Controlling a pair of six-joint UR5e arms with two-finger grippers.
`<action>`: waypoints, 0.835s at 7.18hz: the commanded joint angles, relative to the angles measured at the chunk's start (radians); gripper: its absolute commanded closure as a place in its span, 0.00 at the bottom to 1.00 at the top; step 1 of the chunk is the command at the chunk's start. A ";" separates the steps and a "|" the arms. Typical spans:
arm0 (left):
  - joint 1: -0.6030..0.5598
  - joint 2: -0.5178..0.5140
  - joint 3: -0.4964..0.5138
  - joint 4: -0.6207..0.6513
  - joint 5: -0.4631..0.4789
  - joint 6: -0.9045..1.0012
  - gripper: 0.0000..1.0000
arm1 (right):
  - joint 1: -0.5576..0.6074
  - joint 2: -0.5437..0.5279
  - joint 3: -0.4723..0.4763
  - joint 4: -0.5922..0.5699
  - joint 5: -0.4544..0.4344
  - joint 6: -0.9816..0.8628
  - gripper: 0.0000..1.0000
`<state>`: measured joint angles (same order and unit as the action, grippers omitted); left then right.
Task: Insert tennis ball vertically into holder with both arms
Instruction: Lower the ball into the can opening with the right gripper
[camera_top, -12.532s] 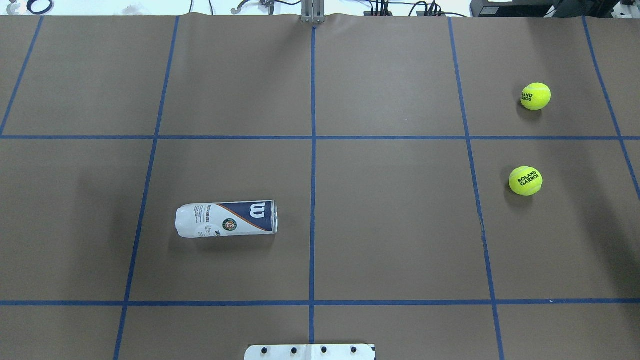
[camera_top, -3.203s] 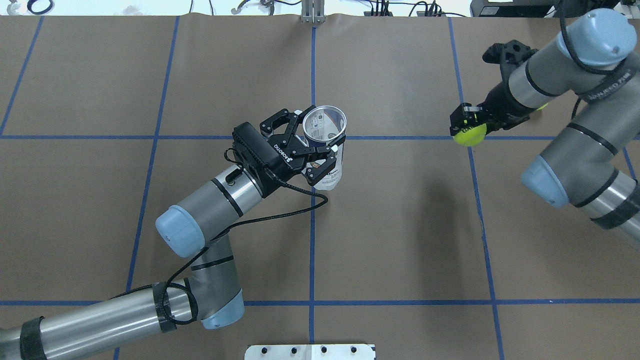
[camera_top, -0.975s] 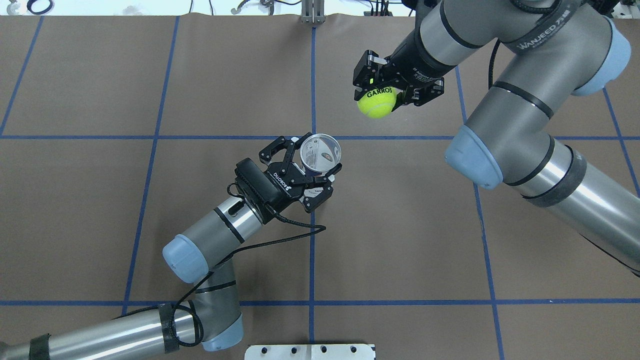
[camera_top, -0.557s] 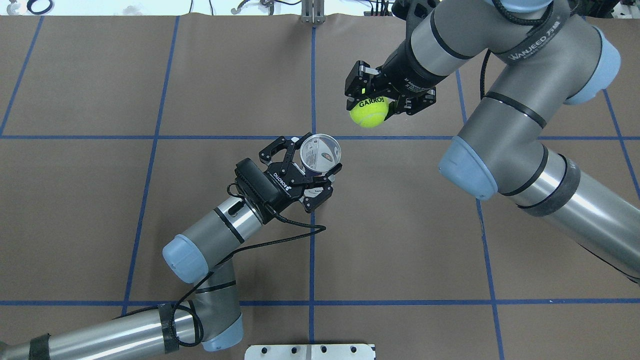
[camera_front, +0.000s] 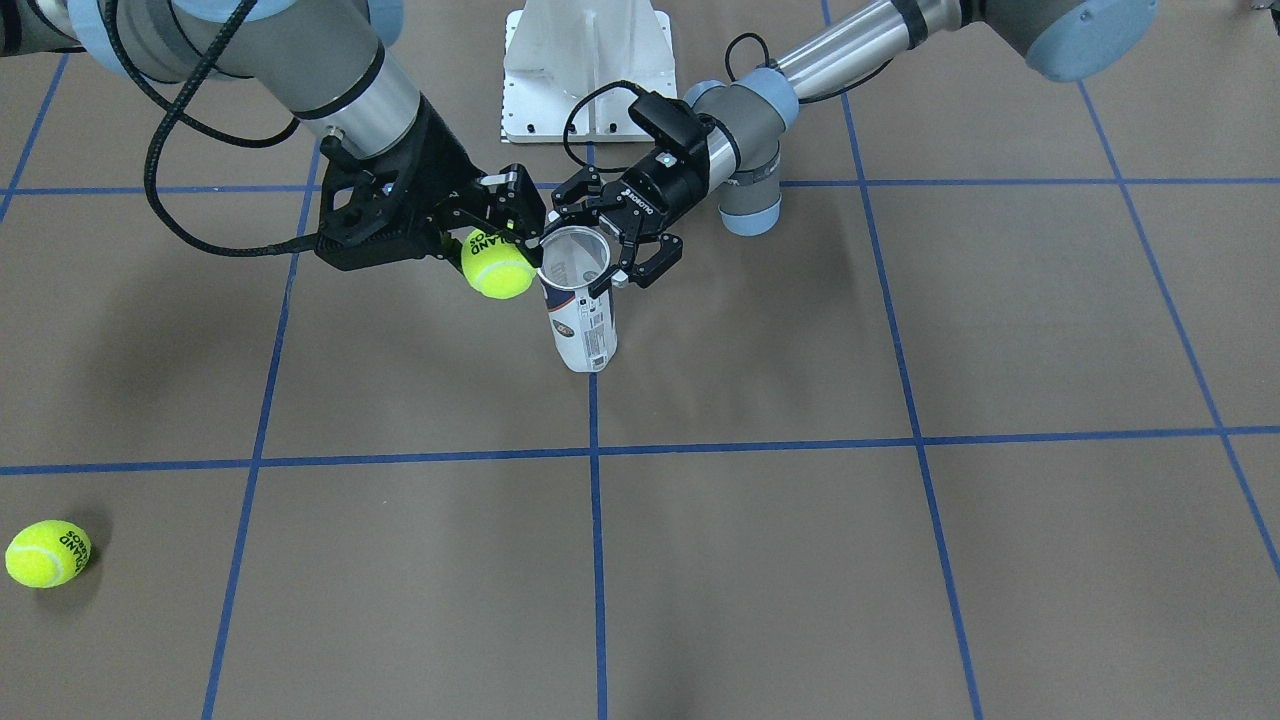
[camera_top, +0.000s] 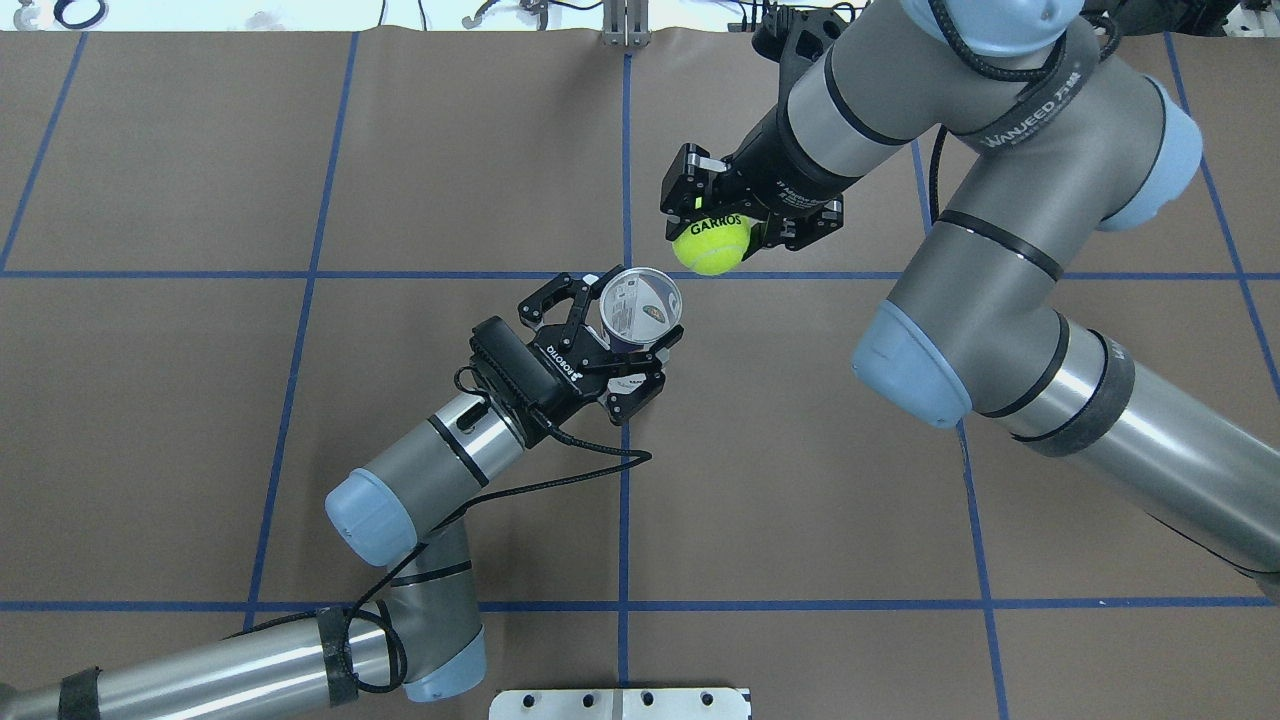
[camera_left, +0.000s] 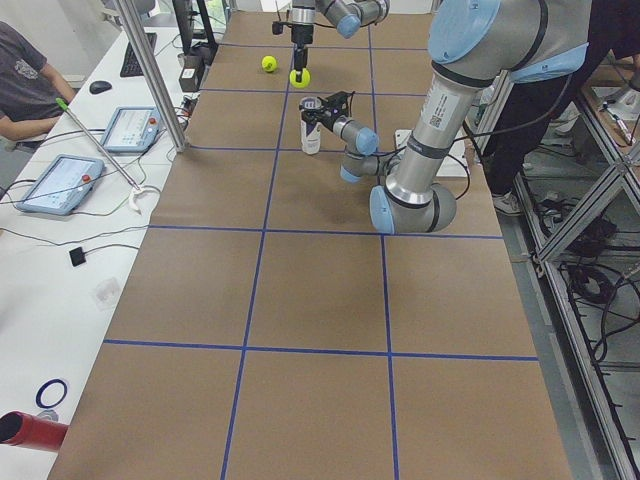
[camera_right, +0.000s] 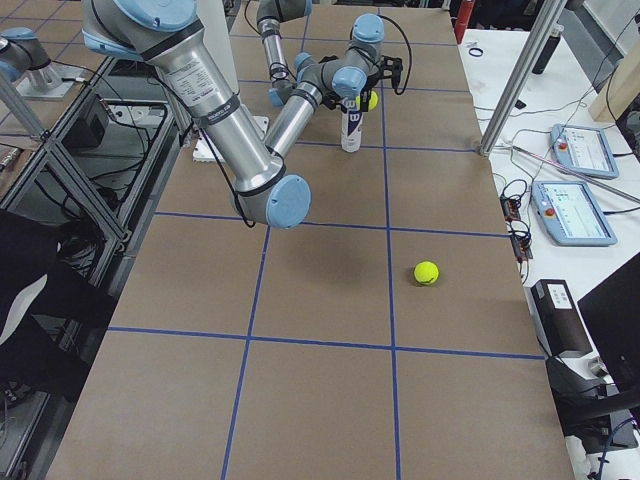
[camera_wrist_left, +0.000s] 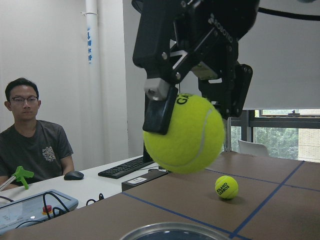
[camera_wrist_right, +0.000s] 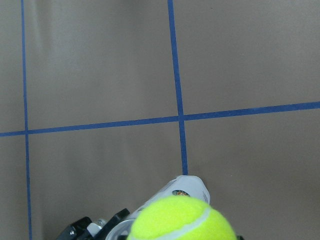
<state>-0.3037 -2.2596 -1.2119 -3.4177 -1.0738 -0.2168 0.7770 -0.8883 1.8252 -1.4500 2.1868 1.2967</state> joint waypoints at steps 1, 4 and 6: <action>0.000 0.009 0.000 0.000 0.002 0.000 0.16 | -0.050 0.020 -0.001 0.000 -0.054 0.038 1.00; 0.000 0.012 -0.001 -0.002 0.000 -0.001 0.16 | -0.093 0.028 0.000 0.000 -0.097 0.044 1.00; 0.000 0.012 -0.001 -0.003 0.000 -0.001 0.16 | -0.100 0.034 -0.003 0.000 -0.099 0.044 1.00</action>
<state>-0.3037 -2.2474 -1.2133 -3.4196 -1.0738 -0.2178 0.6839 -0.8566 1.8237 -1.4496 2.0897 1.3401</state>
